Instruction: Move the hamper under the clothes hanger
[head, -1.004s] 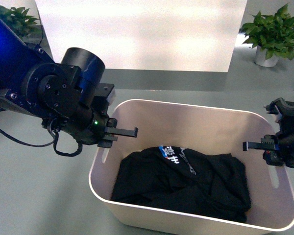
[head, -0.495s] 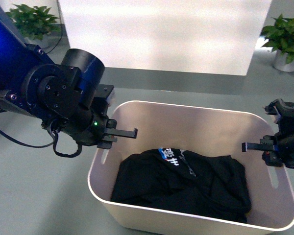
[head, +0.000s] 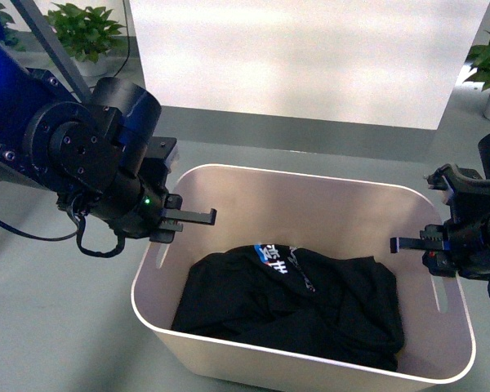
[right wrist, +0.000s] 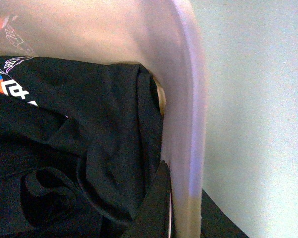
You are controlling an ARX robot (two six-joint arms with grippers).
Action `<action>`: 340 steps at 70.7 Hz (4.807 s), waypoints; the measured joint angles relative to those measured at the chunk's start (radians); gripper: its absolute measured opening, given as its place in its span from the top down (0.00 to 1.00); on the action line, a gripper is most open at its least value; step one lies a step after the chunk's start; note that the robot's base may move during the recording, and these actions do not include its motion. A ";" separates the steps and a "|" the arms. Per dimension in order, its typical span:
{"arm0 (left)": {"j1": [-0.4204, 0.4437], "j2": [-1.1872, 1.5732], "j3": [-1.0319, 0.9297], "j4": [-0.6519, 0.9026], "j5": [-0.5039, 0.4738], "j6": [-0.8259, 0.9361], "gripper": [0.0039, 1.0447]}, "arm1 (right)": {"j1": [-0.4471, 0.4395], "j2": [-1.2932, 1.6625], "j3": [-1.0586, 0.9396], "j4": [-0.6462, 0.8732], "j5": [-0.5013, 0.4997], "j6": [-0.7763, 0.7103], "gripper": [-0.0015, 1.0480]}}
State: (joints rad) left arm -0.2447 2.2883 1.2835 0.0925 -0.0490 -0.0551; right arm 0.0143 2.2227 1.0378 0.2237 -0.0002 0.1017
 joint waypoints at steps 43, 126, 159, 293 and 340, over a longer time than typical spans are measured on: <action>-0.047 -0.006 -0.032 -0.013 -0.148 -0.064 0.96 | 0.029 0.000 -0.031 0.053 0.044 0.093 0.97; -0.105 -0.025 -0.314 0.140 -0.142 -0.096 0.69 | 0.038 0.111 -0.218 0.299 0.023 0.132 0.84; -0.116 -0.163 -0.369 0.251 -0.158 -0.045 0.04 | -0.004 0.027 -0.290 0.323 0.009 0.146 0.19; 0.139 -1.665 -1.211 0.453 -0.052 0.047 0.97 | -0.013 -1.667 -0.982 0.269 0.001 -0.098 0.98; 0.242 -1.964 -1.266 0.236 0.050 0.049 0.97 | -0.013 -1.941 -1.033 0.061 0.001 -0.098 0.98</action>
State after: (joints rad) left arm -0.0025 0.3241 0.0177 0.3283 0.0006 -0.0059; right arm 0.0013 0.2821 0.0051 0.2852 0.0006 0.0032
